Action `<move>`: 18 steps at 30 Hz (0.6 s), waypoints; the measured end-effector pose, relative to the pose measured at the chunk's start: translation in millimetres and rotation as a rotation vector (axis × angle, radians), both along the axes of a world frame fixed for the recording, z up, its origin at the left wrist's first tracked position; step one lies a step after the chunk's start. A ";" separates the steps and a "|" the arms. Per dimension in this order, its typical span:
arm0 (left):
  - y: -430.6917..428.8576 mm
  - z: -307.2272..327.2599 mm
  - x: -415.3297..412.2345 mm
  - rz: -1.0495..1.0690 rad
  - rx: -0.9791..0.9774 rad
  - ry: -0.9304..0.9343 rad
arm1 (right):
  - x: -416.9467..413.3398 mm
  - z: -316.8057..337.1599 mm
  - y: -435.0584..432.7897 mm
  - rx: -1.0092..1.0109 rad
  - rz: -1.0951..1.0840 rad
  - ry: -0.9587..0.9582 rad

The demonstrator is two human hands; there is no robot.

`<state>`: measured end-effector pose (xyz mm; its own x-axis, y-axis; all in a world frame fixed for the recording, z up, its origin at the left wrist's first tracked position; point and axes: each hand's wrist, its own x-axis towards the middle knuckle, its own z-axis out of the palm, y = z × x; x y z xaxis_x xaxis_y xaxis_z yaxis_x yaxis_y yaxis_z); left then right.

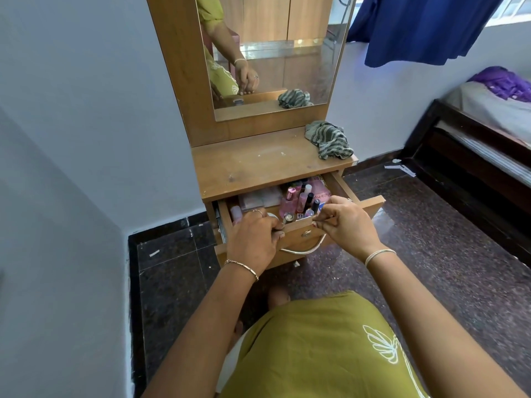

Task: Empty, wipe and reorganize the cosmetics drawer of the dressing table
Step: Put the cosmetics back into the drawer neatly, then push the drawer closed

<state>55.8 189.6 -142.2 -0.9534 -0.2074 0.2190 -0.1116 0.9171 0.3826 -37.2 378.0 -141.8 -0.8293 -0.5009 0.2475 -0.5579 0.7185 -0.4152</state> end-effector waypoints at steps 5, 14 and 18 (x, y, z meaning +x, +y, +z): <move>-5.3 2.0 -8.7 0.007 -0.067 0.015 | -10.7 2.4 -8.7 0.028 -0.001 0.057; -17.7 2.7 -29.5 -0.002 -0.180 -0.001 | -24.8 3.3 -30.3 0.134 -0.014 0.160; -21.8 5.6 -38.5 -0.029 -0.240 0.034 | -31.9 3.9 -38.1 0.157 -0.015 0.198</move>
<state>17.4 167.8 -136.7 -0.9495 -0.1184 0.2906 -0.0751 0.9849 0.1559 -69.1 339.8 -138.0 -0.7802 -0.5339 0.3259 -0.6058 0.7747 -0.1812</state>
